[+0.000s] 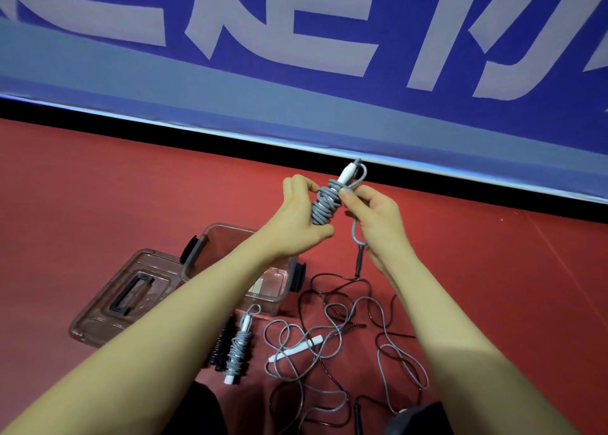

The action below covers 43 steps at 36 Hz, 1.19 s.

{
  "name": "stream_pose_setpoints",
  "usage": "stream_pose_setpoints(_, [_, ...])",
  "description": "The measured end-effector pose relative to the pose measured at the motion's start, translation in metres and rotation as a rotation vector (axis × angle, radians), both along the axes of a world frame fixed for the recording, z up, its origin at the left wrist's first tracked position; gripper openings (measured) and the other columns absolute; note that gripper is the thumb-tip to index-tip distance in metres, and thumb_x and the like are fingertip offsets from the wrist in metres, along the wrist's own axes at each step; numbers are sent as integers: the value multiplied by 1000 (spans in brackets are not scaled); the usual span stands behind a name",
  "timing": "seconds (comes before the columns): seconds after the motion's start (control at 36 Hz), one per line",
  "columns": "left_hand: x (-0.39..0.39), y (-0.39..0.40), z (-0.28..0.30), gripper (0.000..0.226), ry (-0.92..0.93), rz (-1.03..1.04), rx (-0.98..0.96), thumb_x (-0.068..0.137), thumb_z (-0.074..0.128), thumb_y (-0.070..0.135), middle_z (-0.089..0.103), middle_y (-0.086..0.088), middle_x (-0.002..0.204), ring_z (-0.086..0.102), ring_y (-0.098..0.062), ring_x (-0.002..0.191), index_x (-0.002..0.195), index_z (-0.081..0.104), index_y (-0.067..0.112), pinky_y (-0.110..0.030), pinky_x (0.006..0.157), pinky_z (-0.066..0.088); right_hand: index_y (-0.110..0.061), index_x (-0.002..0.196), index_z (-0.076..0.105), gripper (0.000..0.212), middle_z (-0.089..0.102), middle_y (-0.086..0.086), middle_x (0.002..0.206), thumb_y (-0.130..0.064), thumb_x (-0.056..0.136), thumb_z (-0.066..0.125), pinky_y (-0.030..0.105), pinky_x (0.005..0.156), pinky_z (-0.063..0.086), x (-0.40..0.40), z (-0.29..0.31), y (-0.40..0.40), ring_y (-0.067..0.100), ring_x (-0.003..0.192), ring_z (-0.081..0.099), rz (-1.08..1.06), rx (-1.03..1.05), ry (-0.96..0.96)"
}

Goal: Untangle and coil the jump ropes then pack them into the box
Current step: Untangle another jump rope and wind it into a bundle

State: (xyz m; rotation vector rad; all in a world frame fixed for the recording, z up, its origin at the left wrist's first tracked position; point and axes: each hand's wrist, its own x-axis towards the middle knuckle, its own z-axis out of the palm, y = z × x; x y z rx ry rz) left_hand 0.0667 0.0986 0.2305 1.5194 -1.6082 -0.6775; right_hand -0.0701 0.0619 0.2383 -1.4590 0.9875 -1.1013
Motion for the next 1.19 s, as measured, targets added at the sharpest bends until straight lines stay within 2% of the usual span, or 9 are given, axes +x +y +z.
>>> stream_pose_setpoints(0.11, [0, -1, -3, 57, -204, 55, -109, 79, 72, 18, 45, -10, 119, 51, -25, 104, 126, 40, 9, -35, 86, 44, -9, 89, 67, 6, 62, -3, 70, -9, 90, 61, 19, 66, 46, 3, -1, -2, 4, 65, 54, -73, 3, -29])
stream_pose_setpoints(0.22, [-19, 6, -7, 75, -351, 117, -106, 84, 54, 11, 45, -10, 124, 51, -36, 105, 148, 17, 22, -45, 77, 47, -10, 73, 65, 12, 58, -3, 58, -7, 85, 67, 15, 58, 42, 5, 0, -2, 1, 53, 49, -134, -7, -56])
stream_pose_setpoints(0.39, [-15, 3, -9, 70, -468, 280, -85, 78, 61, 20, 46, -4, 107, 54, -34, 92, 138, 25, 28, -34, 61, 37, -2, 75, 67, 9, 57, -1, 58, -4, 83, 68, 15, 55, 40, 8, 2, 3, 3, 54, 47, -70, -49, 3])
stream_pose_setpoints(0.64, [1, 6, -3, 62, -161, 194, -67, 59, 68, 22, 60, 7, 74, 57, -25, 67, 112, 38, 32, -33, 57, 47, -11, 92, 70, 17, 63, -7, 70, 3, 85, 63, 12, 62, 43, 1, -2, 3, -5, 58, 53, -17, -74, 91])
stream_pose_setpoints(0.78, [-6, 3, -4, 65, 95, 87, 17, 64, 72, 15, 47, -3, 100, 50, -13, 67, 110, 27, 21, -19, 55, 41, -8, 83, 65, 11, 66, 8, 80, 2, 85, 63, 29, 76, 55, 3, -3, 3, 16, 78, 61, -48, 63, -113])
stream_pose_setpoints(0.86, [-9, 2, -10, 59, -27, 92, -5, 57, 66, 31, 28, 0, 100, 39, -17, 84, 99, 25, 19, -23, 66, 35, -4, 79, 58, 12, 63, 9, 77, 6, 85, 61, 28, 76, 57, 4, -2, 4, 14, 71, 63, -61, 122, -199])
stream_pose_setpoints(0.97, [-8, 0, -9, 56, -59, 64, -18, 59, 70, 29, 38, -2, 97, 45, -20, 78, 97, 32, 16, -34, 63, 42, -5, 75, 56, 16, 64, 11, 76, 8, 84, 61, 30, 76, 57, 4, -2, 2, 19, 73, 63, -103, 143, -255])
stream_pose_setpoints(1.08, [-10, 2, -4, 62, -189, 101, -75, 73, 68, 20, 49, -8, 118, 53, -24, 100, 127, 40, 10, -40, 82, 47, -6, 73, 57, 18, 61, 10, 73, 8, 79, 66, 36, 81, 53, 2, -2, -1, 22, 76, 59, -169, 156, -286])
stream_pose_setpoints(1.19, [-18, 5, -7, 81, -280, 108, -93, 79, 58, 15, 40, -13, 132, 44, -30, 116, 148, 16, 10, -40, 87, 45, -6, 73, 57, 17, 63, 7, 73, 7, 81, 65, 26, 77, 55, 4, 1, 1, 16, 74, 62, -102, 145, -313])
